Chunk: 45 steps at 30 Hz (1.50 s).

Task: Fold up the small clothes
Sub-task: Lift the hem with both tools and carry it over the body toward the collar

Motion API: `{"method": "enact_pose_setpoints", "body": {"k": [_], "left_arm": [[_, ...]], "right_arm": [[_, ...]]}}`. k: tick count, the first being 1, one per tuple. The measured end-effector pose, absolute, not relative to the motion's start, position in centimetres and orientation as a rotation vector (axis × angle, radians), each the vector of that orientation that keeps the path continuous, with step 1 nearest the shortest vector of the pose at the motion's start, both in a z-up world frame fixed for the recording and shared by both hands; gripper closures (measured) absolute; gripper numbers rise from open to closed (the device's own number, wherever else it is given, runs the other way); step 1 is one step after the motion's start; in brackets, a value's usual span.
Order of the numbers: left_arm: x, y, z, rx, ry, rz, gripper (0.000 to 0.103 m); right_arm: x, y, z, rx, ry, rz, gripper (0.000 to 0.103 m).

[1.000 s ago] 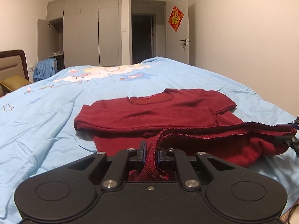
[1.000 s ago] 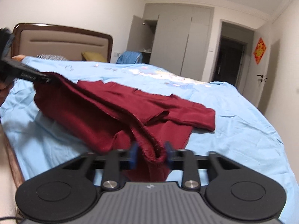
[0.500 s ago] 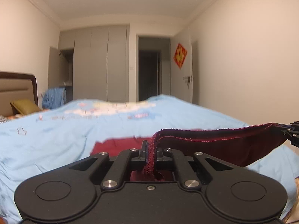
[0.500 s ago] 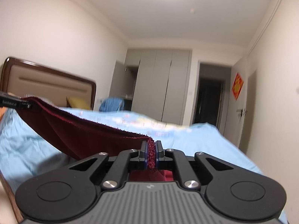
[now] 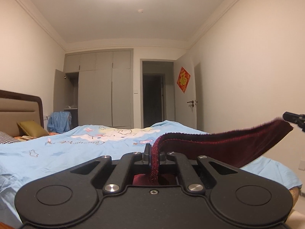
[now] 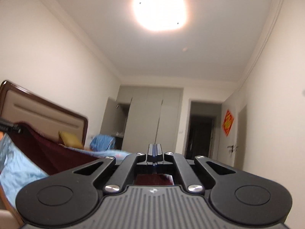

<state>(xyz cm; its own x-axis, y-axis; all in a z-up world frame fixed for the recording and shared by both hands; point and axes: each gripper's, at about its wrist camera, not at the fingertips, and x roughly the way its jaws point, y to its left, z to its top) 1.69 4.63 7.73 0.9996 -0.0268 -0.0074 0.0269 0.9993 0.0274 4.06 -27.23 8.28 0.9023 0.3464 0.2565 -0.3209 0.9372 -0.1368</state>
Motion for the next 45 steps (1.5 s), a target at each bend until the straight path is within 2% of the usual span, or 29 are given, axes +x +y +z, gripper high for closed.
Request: {"method": "enact_pose_setpoints", "body": {"k": [6, 8, 10, 11, 12, 14, 18, 22, 27, 34, 43, 45], "left_arm": [[0.9, 4.6, 7.7, 0.02, 0.043, -0.044, 0.099], [0.8, 4.4, 7.5, 0.036, 0.051, -0.038, 0.099], [0.9, 4.5, 7.6, 0.028, 0.056, -0.035, 0.099], [1.1, 4.6, 7.7, 0.025, 0.06, -0.032, 0.099], [1.3, 4.7, 7.8, 0.024, 0.064, -0.028, 0.099], [2.0, 5.1, 8.2, 0.013, 0.07, -0.026, 0.099], [3.3, 5.1, 9.6, 0.014, 0.07, -0.049, 0.099], [5.2, 3.8, 11.2, 0.098, 0.038, -0.083, 0.099], [8.1, 3.1, 12.3, 0.138, 0.023, -0.092, 0.099], [10.8, 3.8, 13.0, 0.125, 0.032, -0.071, 0.098], [11.9, 4.1, 13.3, 0.147, 0.035, -0.064, 0.098], [11.8, 3.9, 13.0, 0.151, 0.034, -0.062, 0.098]], "right_arm": [[5.0, -27.1, 7.8, -0.123, -0.157, 0.41, 0.103], [5.7, -26.5, 7.1, -0.168, -0.082, 0.447, 0.098], [5.9, -26.0, 6.1, -0.214, -0.003, 0.491, 0.079], [6.2, -25.7, 5.5, -0.225, 0.035, 0.509, 0.06], [6.4, -25.4, 5.0, -0.224, 0.079, 0.541, 0.048], [6.6, -24.7, 3.8, -0.228, 0.157, 0.608, 0.042], [6.5, -22.0, 1.9, -0.25, 0.255, 0.705, 0.022], [8.4, -18.7, -0.1, -0.33, 0.342, 0.782, 0.021], [9.2, -16.1, -2.6, -0.544, 0.346, 0.793, 0.023], [7.9, -14.6, -4.9, -0.838, 0.244, 0.79, 0.023], [6.7, -10.2, -9.7, -1.094, 0.003, 0.763, 0.024], [6.9, -9.7, -10.4, -1.105, 0.002, 0.782, 0.031]]}}
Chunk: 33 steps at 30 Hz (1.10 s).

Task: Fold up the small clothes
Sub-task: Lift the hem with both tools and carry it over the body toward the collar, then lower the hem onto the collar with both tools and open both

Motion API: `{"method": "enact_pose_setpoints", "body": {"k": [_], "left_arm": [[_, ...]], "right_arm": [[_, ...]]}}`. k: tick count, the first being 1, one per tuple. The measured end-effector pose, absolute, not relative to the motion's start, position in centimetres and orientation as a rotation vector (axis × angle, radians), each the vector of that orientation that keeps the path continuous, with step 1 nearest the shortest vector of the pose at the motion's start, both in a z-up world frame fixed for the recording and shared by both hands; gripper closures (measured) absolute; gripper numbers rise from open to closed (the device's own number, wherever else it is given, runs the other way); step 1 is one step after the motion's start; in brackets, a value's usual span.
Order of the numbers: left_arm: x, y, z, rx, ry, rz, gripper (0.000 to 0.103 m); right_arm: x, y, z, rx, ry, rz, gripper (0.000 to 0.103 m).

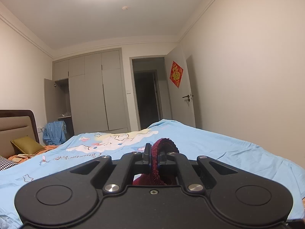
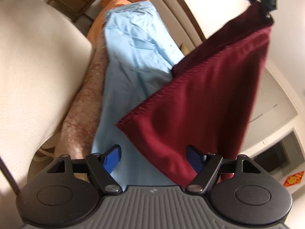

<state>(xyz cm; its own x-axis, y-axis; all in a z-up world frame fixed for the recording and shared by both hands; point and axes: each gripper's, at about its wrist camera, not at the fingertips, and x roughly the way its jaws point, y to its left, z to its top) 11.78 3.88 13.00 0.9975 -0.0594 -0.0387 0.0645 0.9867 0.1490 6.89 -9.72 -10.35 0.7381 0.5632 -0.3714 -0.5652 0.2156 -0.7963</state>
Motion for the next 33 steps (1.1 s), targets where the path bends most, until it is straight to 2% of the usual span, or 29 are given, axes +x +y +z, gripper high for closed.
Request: {"method": "enact_pose_setpoints", "body": {"k": [1, 3, 6, 7, 9, 11, 25, 28, 33], "left_arm": [[11.8, 3.8, 12.9, 0.152, 0.035, -0.062, 0.098], [12.0, 3.6, 12.9, 0.153, 0.036, -0.06, 0.098], [11.9, 3.5, 12.8, 0.155, 0.036, -0.055, 0.098], [11.8, 3.4, 12.8, 0.158, 0.034, -0.052, 0.098], [11.5, 3.4, 12.9, 0.161, 0.031, -0.045, 0.098], [11.2, 3.4, 13.0, 0.154, 0.028, -0.041, 0.098], [5.3, 4.0, 12.9, 0.064, 0.016, -0.026, 0.098], [3.0, 4.1, 12.7, 0.064, -0.009, -0.039, 0.098], [-0.5, 4.0, 12.5, 0.076, -0.033, -0.093, 0.098]], "right_arm": [[6.9, -9.5, -10.6, -1.106, 0.0, 0.787, 0.034], [6.8, -9.5, -10.5, -1.099, -0.005, 0.794, 0.054], [6.5, -9.7, -10.1, -1.066, -0.026, 0.785, 0.073], [6.4, -9.8, -9.9, -1.042, -0.035, 0.784, 0.076], [6.2, -10.5, -9.0, -0.98, -0.05, 0.778, 0.09], [6.0, -11.2, -8.0, -0.907, -0.08, 0.742, 0.094], [5.6, -23.8, 4.7, -0.058, -0.203, 0.389, 0.097], [5.1, -25.5, 5.4, 0.041, -0.217, 0.38, 0.098], [2.7, -26.7, 5.5, 0.05, -0.253, 0.384, 0.098]]}}
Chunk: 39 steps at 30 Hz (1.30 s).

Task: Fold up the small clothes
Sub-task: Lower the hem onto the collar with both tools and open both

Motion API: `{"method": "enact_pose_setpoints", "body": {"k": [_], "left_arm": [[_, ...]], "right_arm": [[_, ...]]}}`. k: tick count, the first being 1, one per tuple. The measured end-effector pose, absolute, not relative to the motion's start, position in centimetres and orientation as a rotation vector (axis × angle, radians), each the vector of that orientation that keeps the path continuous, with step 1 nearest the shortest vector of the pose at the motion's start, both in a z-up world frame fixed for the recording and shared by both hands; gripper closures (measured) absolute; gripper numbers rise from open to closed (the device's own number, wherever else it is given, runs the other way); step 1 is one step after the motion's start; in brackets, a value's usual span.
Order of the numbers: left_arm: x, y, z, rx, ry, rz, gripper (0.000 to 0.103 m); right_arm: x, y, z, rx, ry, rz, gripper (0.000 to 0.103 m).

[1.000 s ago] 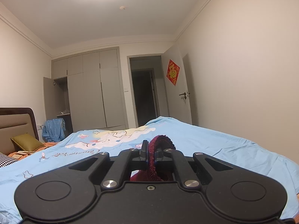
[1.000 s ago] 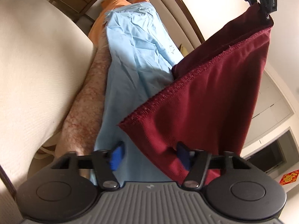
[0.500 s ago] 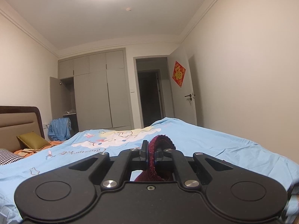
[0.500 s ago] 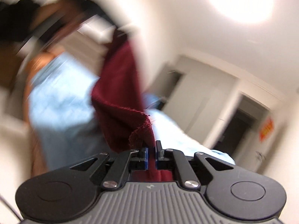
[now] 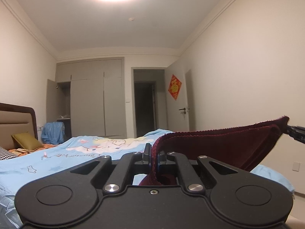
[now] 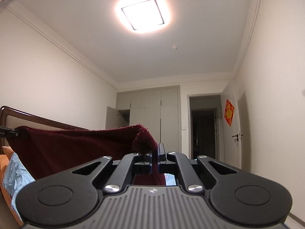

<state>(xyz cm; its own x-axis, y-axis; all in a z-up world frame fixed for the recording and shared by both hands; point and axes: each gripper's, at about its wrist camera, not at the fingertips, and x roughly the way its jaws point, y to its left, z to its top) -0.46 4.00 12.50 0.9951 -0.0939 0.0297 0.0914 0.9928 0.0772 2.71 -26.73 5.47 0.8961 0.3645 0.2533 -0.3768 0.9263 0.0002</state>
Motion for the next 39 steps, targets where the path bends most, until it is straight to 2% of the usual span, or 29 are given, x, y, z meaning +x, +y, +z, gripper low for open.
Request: {"method": "enact_pose_setpoints", "body": {"k": [4, 9, 24, 32, 39], "left_arm": [[-1.3, 4.4, 12.1, 0.064, 0.003, -0.104, 0.098], [1.0, 5.3, 11.6, 0.046, 0.077, -0.078, 0.097], [20.0, 7.9, 11.7, 0.088, 0.252, -0.021, 0.096], [29.3, 9.7, 7.7, 0.105, 0.392, 0.009, 0.096], [34.8, 11.0, 3.1, 0.081, 0.493, 0.032, 0.096]], "right_arm": [[1.7, -27.7, 5.2, -0.002, -0.229, 0.396, 0.098], [4.6, -26.5, 5.0, -0.028, -0.159, 0.388, 0.098], [22.2, -22.2, 6.4, -0.087, 0.078, 0.351, 0.097], [31.6, -19.7, 3.2, -0.1, 0.255, 0.35, 0.097], [36.5, -18.0, -0.6, -0.11, 0.353, 0.349, 0.097]]}}
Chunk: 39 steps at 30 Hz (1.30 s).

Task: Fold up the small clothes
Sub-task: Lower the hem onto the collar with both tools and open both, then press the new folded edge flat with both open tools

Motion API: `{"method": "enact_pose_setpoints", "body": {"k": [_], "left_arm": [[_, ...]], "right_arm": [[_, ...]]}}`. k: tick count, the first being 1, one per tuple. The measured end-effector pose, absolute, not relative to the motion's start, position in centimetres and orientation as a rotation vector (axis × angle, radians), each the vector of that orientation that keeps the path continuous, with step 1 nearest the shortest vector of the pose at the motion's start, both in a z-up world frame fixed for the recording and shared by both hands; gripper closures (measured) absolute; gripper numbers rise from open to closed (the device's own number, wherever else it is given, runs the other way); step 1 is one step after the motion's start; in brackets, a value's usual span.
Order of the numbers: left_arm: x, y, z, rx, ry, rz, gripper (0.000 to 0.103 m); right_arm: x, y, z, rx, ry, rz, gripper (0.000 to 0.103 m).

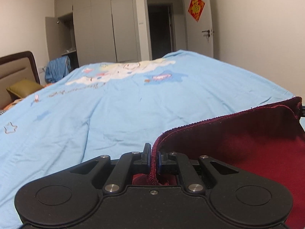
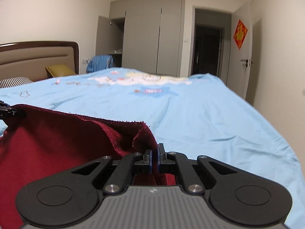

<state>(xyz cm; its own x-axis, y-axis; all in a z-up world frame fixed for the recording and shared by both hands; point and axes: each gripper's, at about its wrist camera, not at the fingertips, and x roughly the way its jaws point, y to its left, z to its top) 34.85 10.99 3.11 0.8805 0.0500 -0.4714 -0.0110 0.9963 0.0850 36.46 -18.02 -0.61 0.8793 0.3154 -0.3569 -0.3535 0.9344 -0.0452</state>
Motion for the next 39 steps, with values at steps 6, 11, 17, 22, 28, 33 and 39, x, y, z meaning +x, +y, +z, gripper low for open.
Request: {"method": "enact_pose_setpoints", "body": {"k": [6, 11, 17, 22, 28, 33, 39], "left_arm": [[37.9, 11.7, 0.1, 0.05, 0.555, 0.031, 0.095], [39.2, 12.0, -1.8, 0.028, 0.589, 0.028, 0.088], [39.5, 12.3, -2.4, -0.004, 0.602, 0.025, 0.067], [38.1, 12.5, -1.2, -0.015, 0.527, 0.044, 0.005], [35.6, 13.7, 0.3, -0.096, 0.461, 0.11, 0.001], [33.3, 13.7, 1.0, -0.113, 0.427, 0.075, 0.001], [32.9, 11.0, 0.1, -0.031, 0.439, -0.114, 0.001]], "right_arm": [[40.7, -17.9, -3.9, -0.074, 0.428, 0.345, 0.097], [41.3, -18.8, -5.5, -0.026, 0.459, 0.357, 0.096], [41.7, -20.0, -5.7, 0.028, 0.477, 0.355, 0.073], [41.2, -20.7, -5.4, 0.06, 0.46, 0.337, 0.038], [39.4, -21.1, -4.3, 0.03, 0.404, 0.317, 0.001], [36.5, -20.0, -2.7, -0.107, 0.33, 0.38, 0.0], [35.0, -17.1, -2.3, -0.242, 0.369, 0.689, 0.0]]}}
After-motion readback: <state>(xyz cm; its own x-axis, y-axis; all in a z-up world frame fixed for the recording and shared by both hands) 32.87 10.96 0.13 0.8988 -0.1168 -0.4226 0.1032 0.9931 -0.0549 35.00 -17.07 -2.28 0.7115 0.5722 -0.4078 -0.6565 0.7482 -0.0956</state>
